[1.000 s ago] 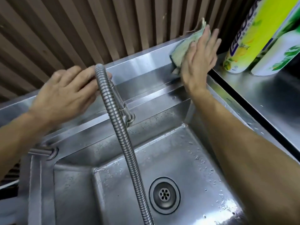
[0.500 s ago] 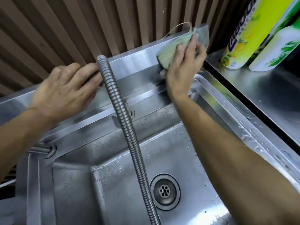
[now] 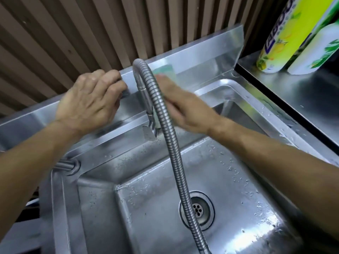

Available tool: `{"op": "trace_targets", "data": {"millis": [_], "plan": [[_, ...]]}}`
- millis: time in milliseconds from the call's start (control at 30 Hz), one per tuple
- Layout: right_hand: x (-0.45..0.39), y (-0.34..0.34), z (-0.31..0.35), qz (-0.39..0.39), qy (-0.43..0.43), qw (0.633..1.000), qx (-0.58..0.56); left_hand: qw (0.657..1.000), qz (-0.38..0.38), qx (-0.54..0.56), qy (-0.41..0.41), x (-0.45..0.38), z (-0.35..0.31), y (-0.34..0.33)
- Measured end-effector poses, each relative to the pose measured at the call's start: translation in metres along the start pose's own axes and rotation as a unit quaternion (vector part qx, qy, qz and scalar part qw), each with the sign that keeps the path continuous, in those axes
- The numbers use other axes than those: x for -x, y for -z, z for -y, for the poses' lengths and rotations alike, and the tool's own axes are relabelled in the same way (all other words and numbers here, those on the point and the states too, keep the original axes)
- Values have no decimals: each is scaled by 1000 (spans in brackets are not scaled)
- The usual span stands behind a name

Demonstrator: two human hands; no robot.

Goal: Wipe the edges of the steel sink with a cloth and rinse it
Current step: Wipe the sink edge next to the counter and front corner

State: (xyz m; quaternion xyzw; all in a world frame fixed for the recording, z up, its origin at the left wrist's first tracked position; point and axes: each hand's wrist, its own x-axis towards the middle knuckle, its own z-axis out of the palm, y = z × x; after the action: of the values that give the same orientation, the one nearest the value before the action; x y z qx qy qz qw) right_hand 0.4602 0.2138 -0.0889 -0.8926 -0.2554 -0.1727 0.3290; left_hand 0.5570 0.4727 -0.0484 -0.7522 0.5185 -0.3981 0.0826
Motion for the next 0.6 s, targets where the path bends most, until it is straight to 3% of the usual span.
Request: {"op": "trace_targets", "data": {"millis": [133, 233, 367, 467, 600], "plan": [[15, -27, 2, 38, -90, 980, 174, 999, 2, -30, -38, -1, 0, 2], [31, -31, 6, 115, -156, 970, 145, 997, 12, -49, -65, 0, 0, 1], [32, -30, 19, 149, -190, 955, 170, 996, 7, -60, -68, 0, -1, 1], [37, -25, 18, 116, -202, 938, 256, 995, 17, -61, -73, 0, -1, 0], [29, -35, 16, 16, -338, 916, 215, 995, 18, -58, -73, 1, -1, -1]]}}
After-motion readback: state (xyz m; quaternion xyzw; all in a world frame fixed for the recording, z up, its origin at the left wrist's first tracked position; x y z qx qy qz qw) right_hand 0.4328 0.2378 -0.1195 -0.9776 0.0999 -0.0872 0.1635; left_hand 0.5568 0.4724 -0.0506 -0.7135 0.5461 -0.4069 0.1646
